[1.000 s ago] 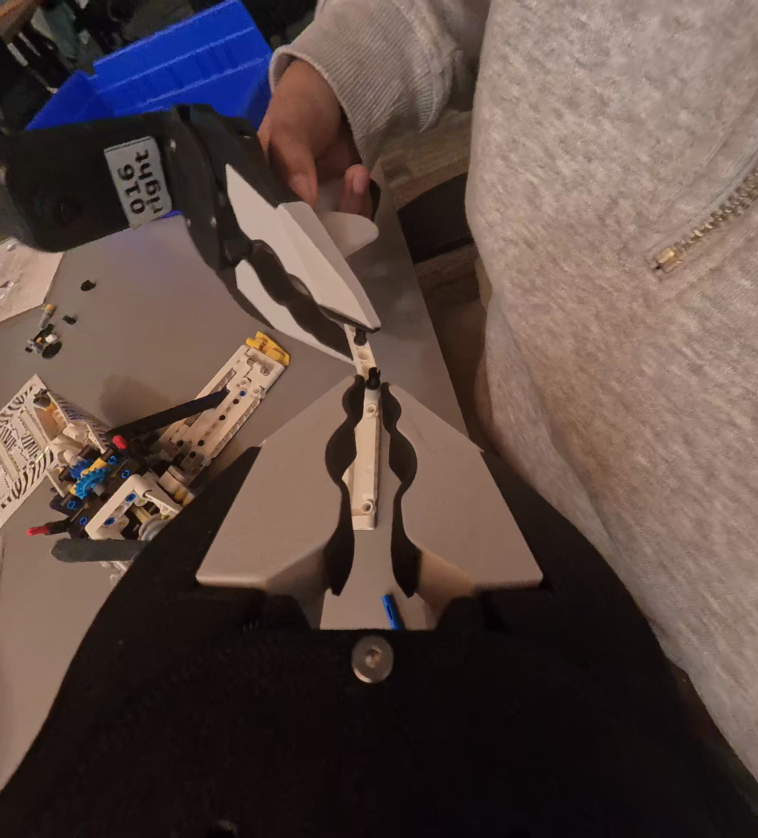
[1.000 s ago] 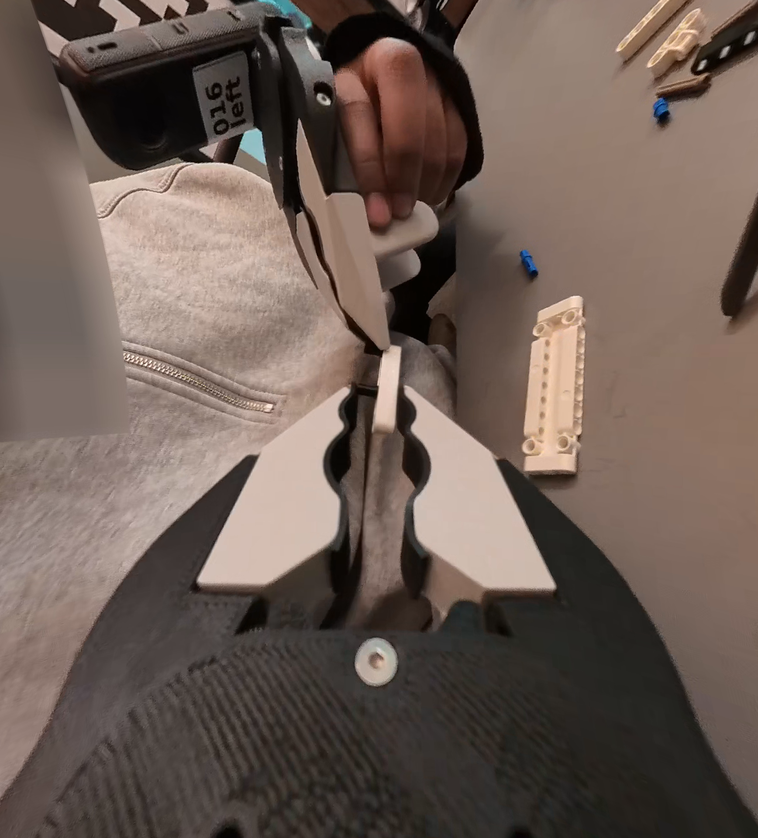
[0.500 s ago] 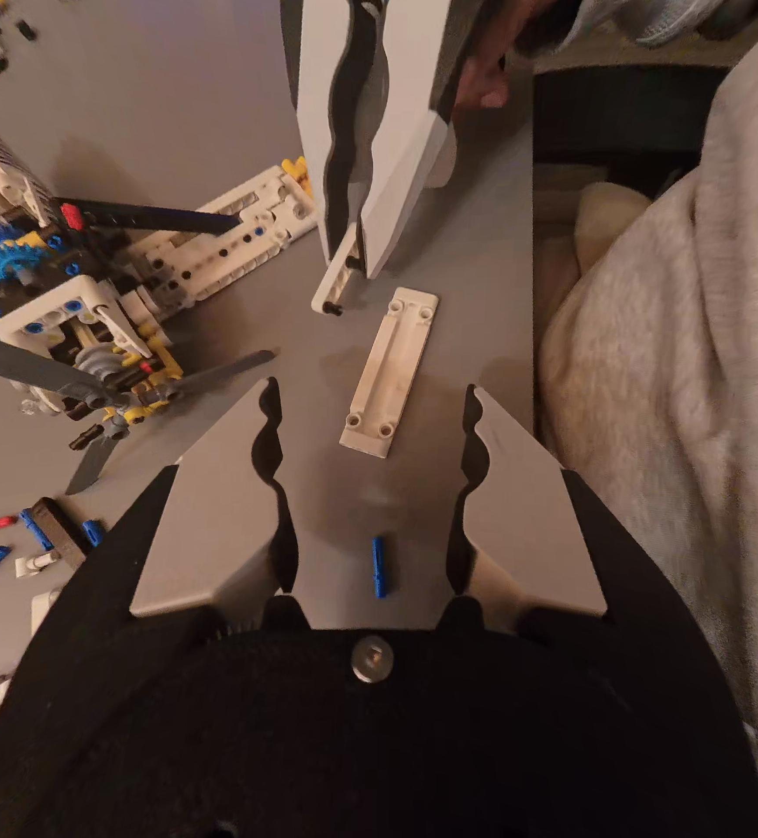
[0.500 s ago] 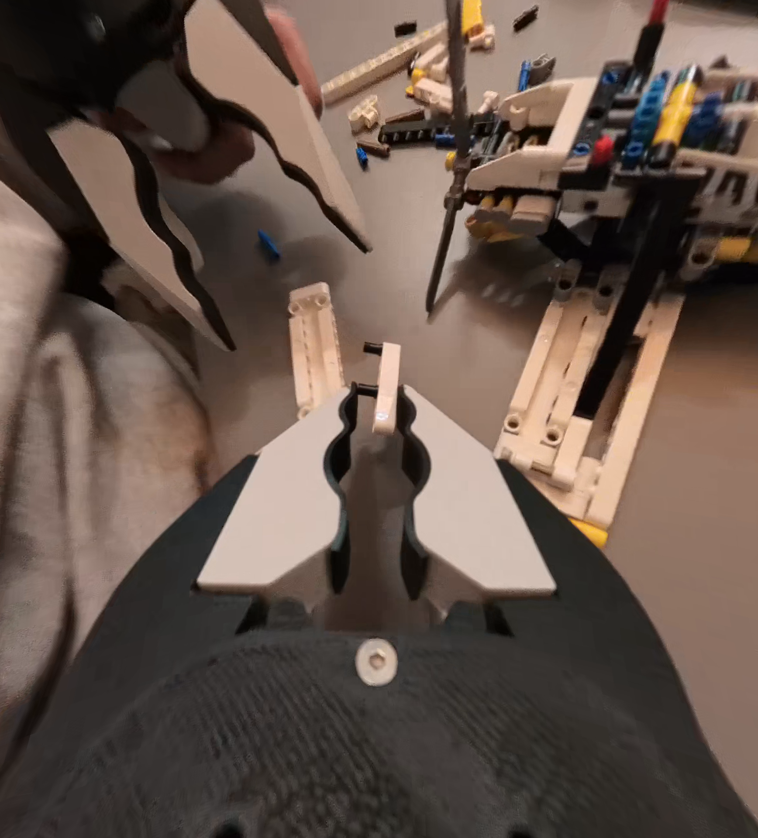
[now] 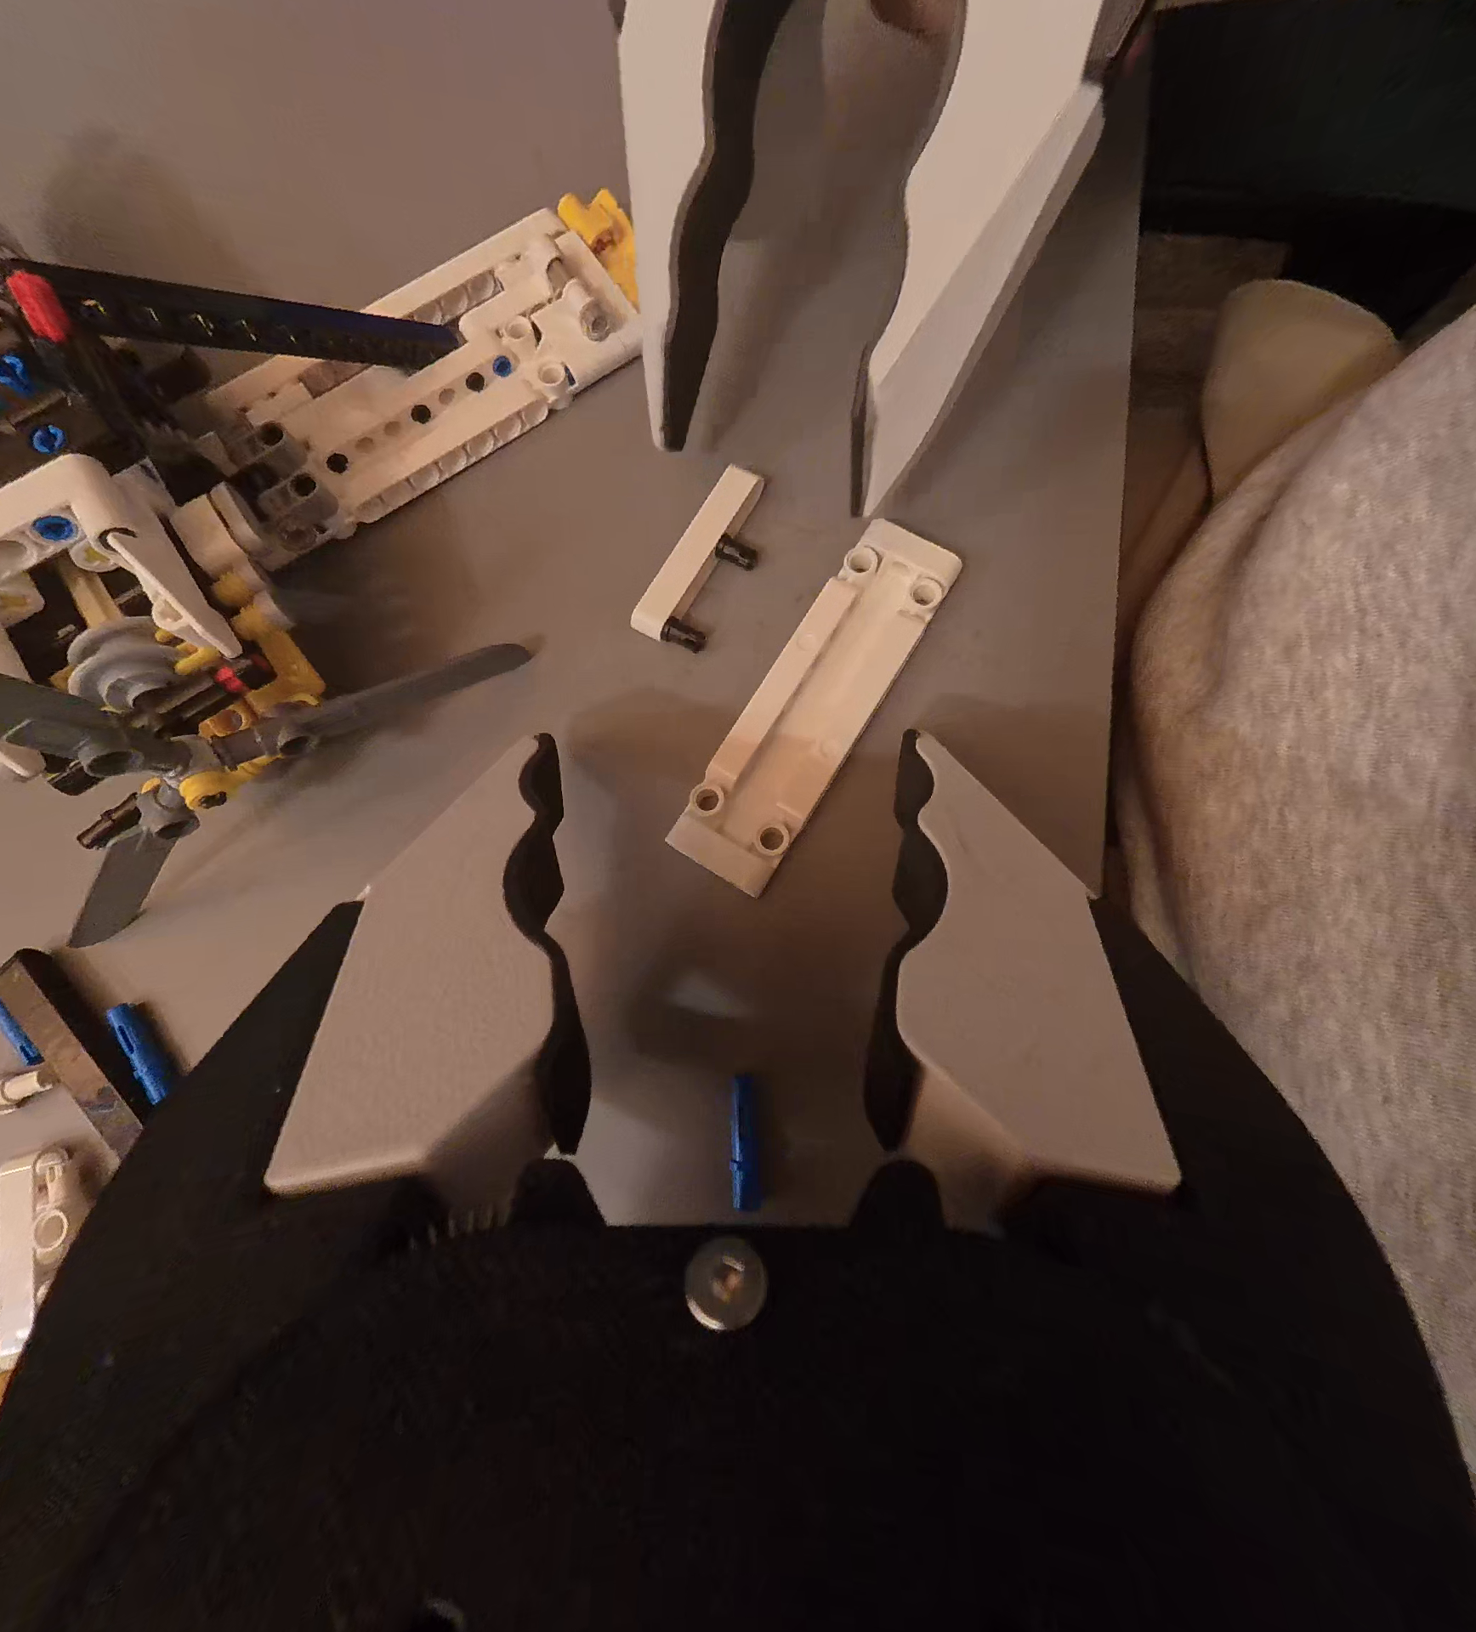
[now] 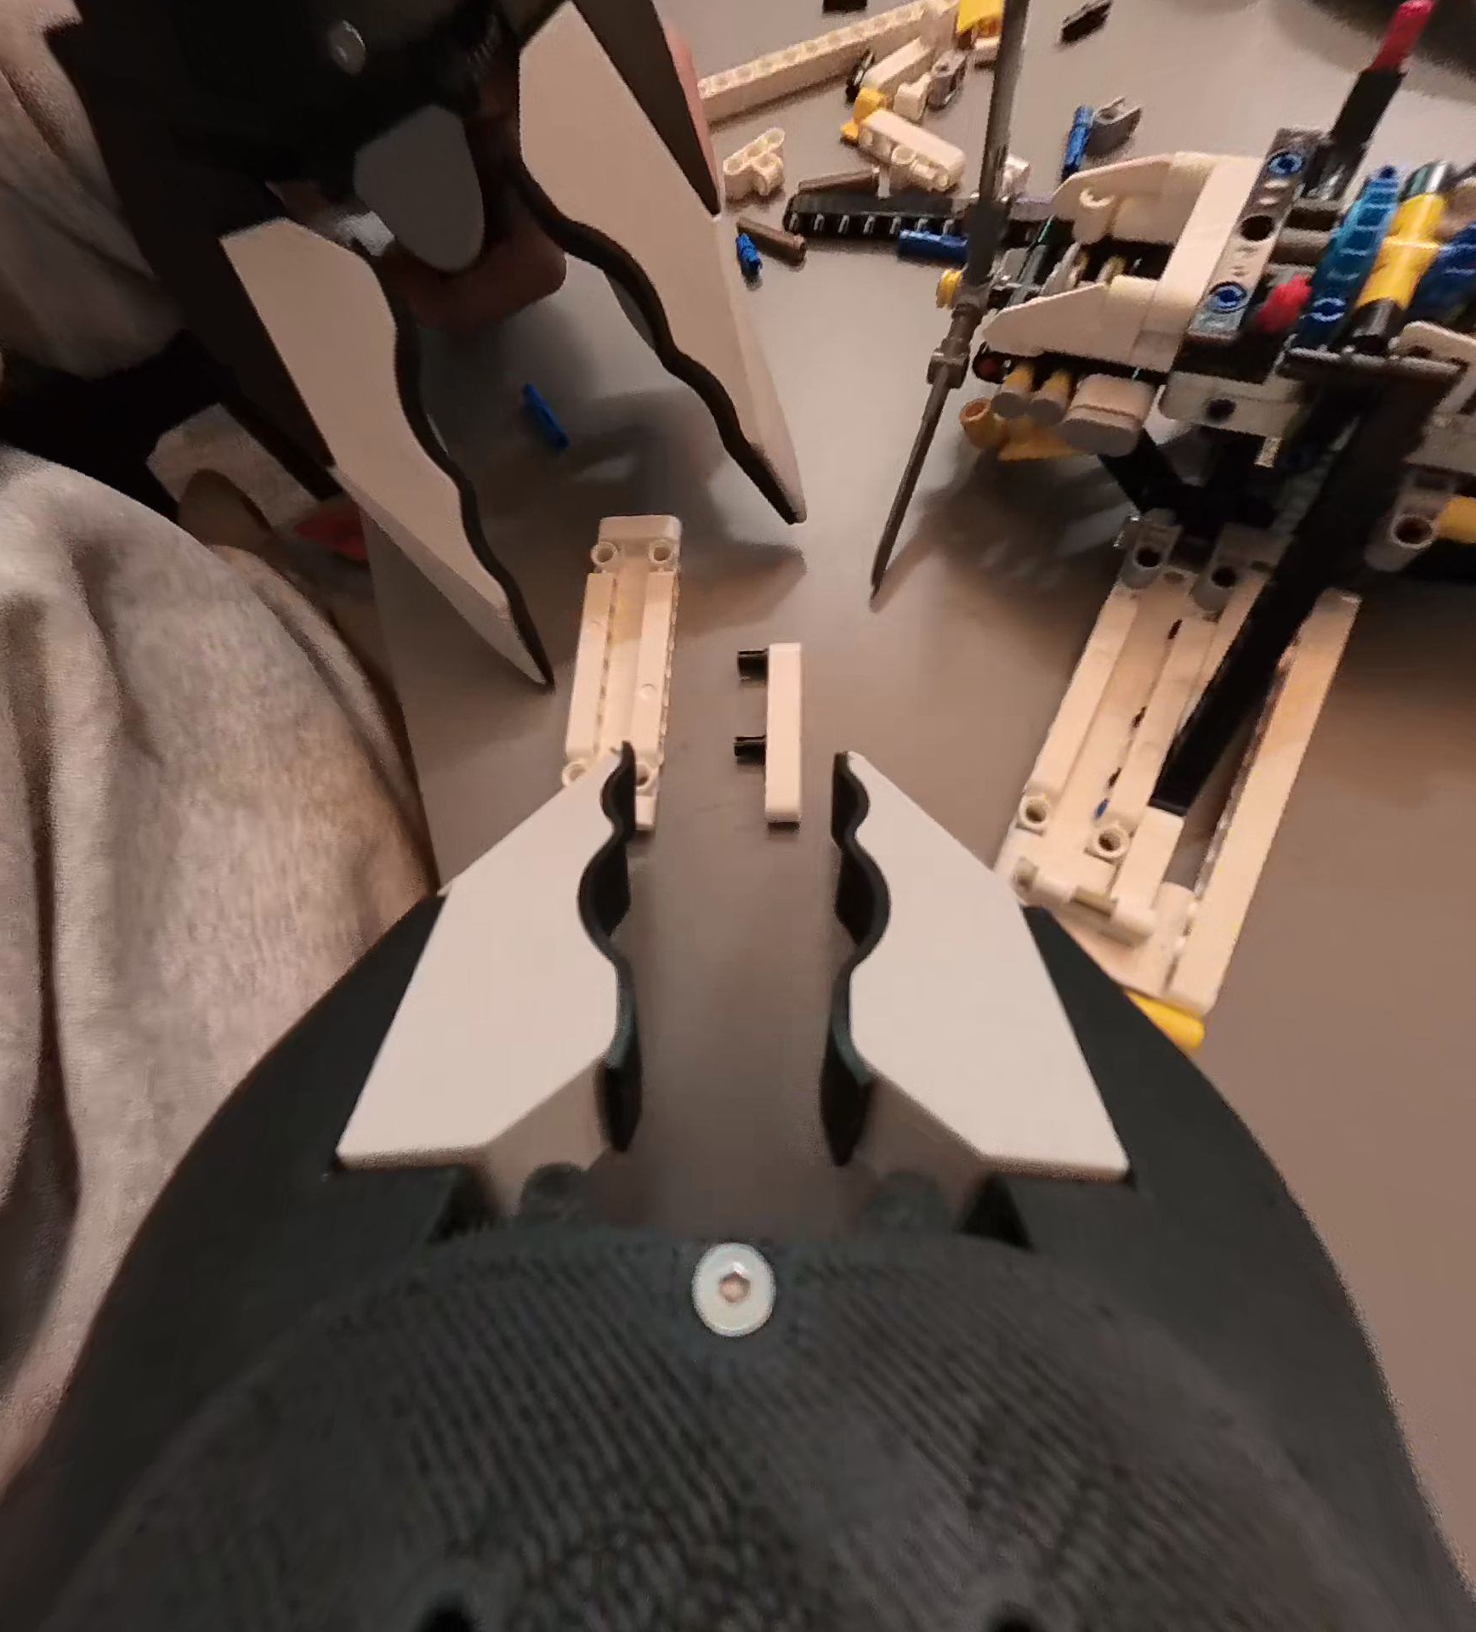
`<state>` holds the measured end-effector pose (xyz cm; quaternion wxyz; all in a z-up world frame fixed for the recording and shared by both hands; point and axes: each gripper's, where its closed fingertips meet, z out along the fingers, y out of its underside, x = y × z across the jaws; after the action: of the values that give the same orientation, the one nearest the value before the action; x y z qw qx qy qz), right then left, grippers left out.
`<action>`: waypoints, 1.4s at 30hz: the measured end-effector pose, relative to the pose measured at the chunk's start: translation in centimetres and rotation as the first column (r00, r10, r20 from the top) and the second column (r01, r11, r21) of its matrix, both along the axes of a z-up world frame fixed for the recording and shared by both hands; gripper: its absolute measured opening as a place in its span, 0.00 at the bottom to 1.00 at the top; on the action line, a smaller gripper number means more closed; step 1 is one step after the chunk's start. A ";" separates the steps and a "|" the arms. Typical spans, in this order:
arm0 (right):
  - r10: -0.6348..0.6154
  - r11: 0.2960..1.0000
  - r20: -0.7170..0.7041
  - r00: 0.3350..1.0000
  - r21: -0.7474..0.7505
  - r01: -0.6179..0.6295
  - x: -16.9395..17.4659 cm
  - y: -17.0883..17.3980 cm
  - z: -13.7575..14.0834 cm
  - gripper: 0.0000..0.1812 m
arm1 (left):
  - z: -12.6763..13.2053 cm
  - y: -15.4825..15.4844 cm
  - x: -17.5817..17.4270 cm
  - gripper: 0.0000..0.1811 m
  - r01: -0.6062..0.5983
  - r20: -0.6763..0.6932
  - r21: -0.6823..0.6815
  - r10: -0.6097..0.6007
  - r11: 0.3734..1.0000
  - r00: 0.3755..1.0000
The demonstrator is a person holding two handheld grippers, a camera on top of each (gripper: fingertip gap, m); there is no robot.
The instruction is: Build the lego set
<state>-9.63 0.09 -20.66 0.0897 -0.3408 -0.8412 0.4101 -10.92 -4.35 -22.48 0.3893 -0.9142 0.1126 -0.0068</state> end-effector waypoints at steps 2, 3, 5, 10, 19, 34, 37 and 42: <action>-0.037 0.999 -0.004 0.999 -0.037 0.037 0.6 -0.2 0.5 0.26 | 0.0 0.0 0.1 0.41 0.003 -0.003 0.001 -0.003 1.000 1.000; -0.054 0.997 -0.007 0.999 -0.054 0.053 1.0 -0.5 0.6 0.29 | 0.0 0.0 0.1 0.41 0.003 -0.005 0.001 -0.003 1.000 1.000; -0.086 0.994 -0.027 0.996 -0.068 0.084 1.5 -1.1 0.5 0.35 | 0.0 0.0 0.1 0.40 -0.002 -0.009 0.001 0.002 1.000 1.000; -0.124 0.991 -0.109 0.986 0.032 0.128 1.1 -1.8 -0.4 0.48 | 0.0 0.4 -0.3 0.41 -0.057 -0.021 0.005 0.057 0.998 0.998; -0.121 0.986 -0.083 0.989 0.105 0.129 0.5 -1.4 -1.8 0.48 | 0.0 1.7 -0.1 0.40 -0.085 -0.025 0.007 0.085 0.996 0.996; -0.053 0.994 -0.092 0.994 0.094 0.062 0.3 -1.2 -1.6 0.22 | -0.2 1.9 0.1 0.34 -0.072 0.035 -0.019 0.073 0.997 0.997; -0.046 0.994 -0.091 0.995 0.096 0.055 0.4 -1.1 -1.6 0.21 | -0.2 1.9 0.1 0.34 -0.070 0.028 -0.015 0.070 0.997 0.997; -0.043 0.994 -0.089 0.995 0.101 0.052 0.5 -1.0 -1.6 0.21 | -0.2 1.8 0.1 0.33 -0.069 0.033 -0.017 0.070 0.997 0.997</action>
<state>-9.11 -0.91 -22.22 0.1534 -0.3374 -0.8482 0.3785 -10.80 -2.51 -22.68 0.3839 -0.9203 0.0740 -0.0097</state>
